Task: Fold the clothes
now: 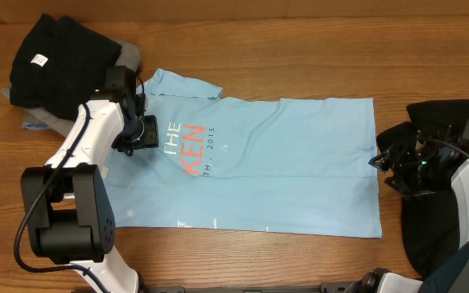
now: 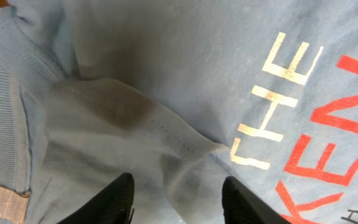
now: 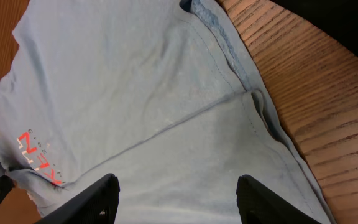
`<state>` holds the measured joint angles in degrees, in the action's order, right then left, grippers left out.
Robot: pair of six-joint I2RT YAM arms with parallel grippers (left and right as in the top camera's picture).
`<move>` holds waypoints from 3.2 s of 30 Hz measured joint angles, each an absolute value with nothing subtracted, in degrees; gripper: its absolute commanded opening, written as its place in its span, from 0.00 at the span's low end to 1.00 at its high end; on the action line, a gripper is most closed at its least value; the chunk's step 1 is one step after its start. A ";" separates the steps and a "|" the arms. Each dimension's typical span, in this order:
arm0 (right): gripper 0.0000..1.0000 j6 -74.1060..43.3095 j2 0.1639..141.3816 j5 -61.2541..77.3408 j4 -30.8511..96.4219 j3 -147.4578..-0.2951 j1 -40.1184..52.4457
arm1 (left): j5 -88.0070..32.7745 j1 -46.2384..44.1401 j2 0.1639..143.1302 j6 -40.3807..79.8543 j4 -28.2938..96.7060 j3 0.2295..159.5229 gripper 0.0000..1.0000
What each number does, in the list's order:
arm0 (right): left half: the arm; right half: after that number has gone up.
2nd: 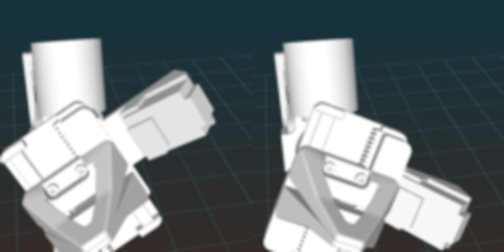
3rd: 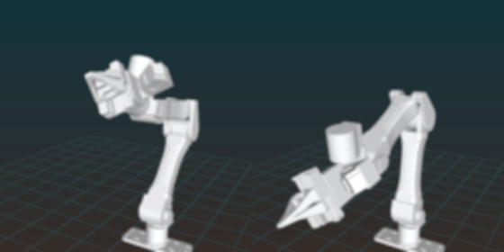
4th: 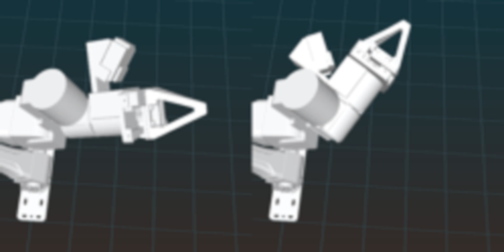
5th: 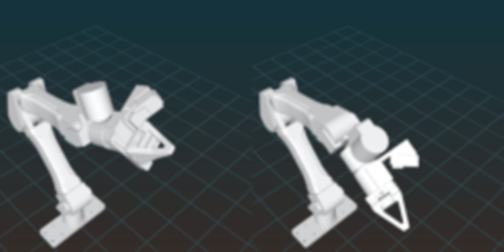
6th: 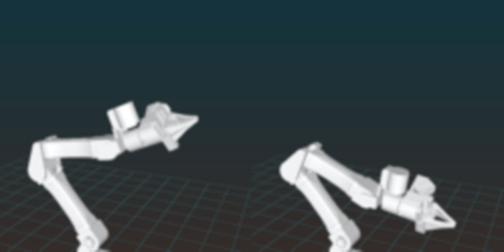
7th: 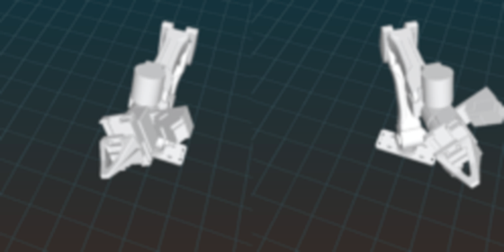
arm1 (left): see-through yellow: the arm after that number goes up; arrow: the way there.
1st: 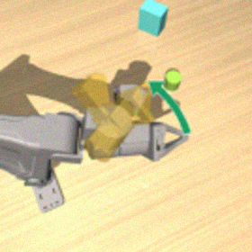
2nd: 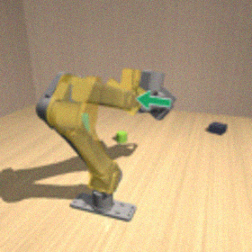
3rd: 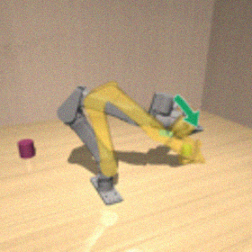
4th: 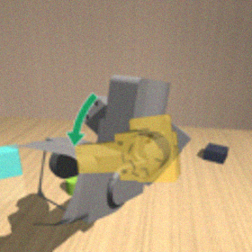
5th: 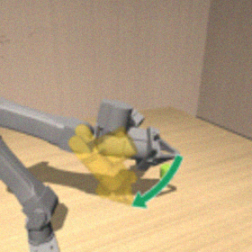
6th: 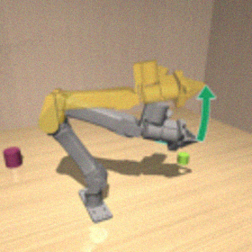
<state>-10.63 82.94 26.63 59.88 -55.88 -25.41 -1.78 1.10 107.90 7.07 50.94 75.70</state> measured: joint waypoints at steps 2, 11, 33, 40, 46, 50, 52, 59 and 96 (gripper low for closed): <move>0.65 -10.66 82.94 26.63 59.61 -55.88 -25.41 | -2.04 1.10 107.90 7.05 50.68 75.70 0.54; 0.64 -10.61 82.94 26.68 58.00 -55.88 -25.41 | -3.31 0.30 107.90 6.85 46.24 75.75 0.39; 0.64 -10.66 82.94 26.76 59.18 -55.88 -25.39 | -4.32 -3.14 109.91 5.56 47.59 76.90 0.38; 0.64 -10.61 82.94 26.79 59.20 -55.88 -25.41 | 1.02 -3.16 110.13 5.52 48.31 76.93 0.28; 0.64 -10.68 82.94 26.79 59.18 -55.88 -25.41 | 1.76 -3.16 112.79 5.61 48.86 76.97 0.06; 0.64 -10.66 82.94 26.76 59.22 -55.88 -25.41 | 1.76 -3.20 113.30 5.80 48.60 76.97 0.04; 0.64 -10.68 82.94 26.79 59.16 -55.88 -25.41 | 1.78 -3.31 113.30 5.78 48.58 76.97 0.26; 0.64 -10.66 82.94 26.79 59.18 -55.88 -25.41 | 1.78 -3.31 113.34 6.00 48.31 76.97 0.30; 0.63 -10.66 82.94 26.74 59.11 -55.88 -25.41 | -8.67 -3.31 114.89 5.96 54.72 86.89 0.25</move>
<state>-10.66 82.94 26.74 59.11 -55.88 -25.41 -8.67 -3.31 114.89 5.96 54.72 86.89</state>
